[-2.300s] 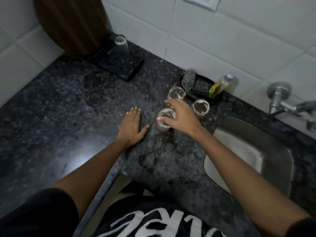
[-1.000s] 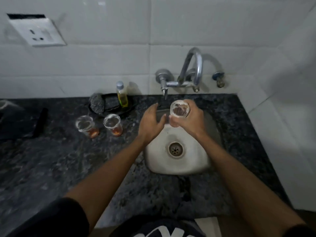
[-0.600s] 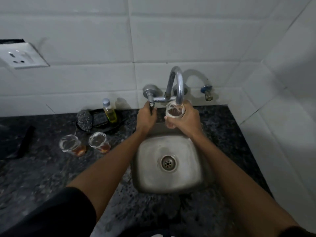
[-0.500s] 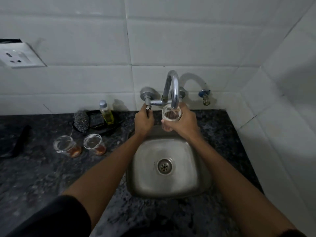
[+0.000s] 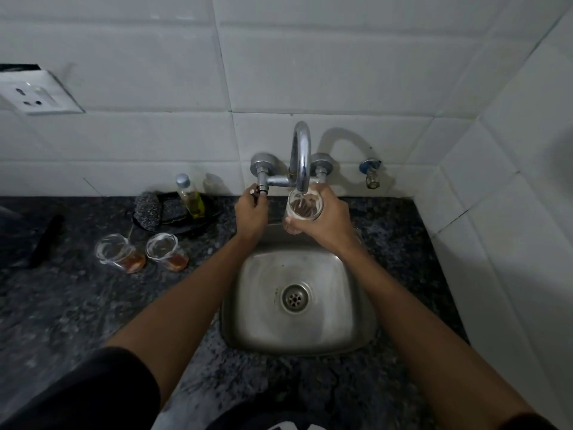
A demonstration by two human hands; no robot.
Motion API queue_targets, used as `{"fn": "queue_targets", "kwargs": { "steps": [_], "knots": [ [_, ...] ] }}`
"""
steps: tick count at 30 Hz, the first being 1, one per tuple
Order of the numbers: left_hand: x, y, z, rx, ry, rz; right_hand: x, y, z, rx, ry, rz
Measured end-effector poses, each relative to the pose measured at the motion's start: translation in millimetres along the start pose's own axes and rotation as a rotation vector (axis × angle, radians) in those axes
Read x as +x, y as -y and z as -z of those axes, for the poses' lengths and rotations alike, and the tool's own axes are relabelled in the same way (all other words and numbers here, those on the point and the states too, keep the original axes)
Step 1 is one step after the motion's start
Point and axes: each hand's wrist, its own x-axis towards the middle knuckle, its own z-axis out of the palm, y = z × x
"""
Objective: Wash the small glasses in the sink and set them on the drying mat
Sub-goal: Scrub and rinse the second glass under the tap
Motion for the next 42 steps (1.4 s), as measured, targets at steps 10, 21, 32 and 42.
{"fn": "queue_targets", "kwargs": {
  "steps": [10,21,32,42],
  "knots": [
    [1,5,-1,-0.070,0.029,0.096,-3,0,2,0.042,0.032,0.021],
    [-52,-22,-11,-0.853,0.462,0.799,-23,-15,4,-0.049,0.035,0.263],
    [-53,-44,-9,-0.955,0.412,0.663,-41,-7,-6,0.032,0.147,0.135],
    [-52,-61,0,-0.888,0.467,0.667,-42,-9,2,-0.272,0.194,0.553]
  ]
}}
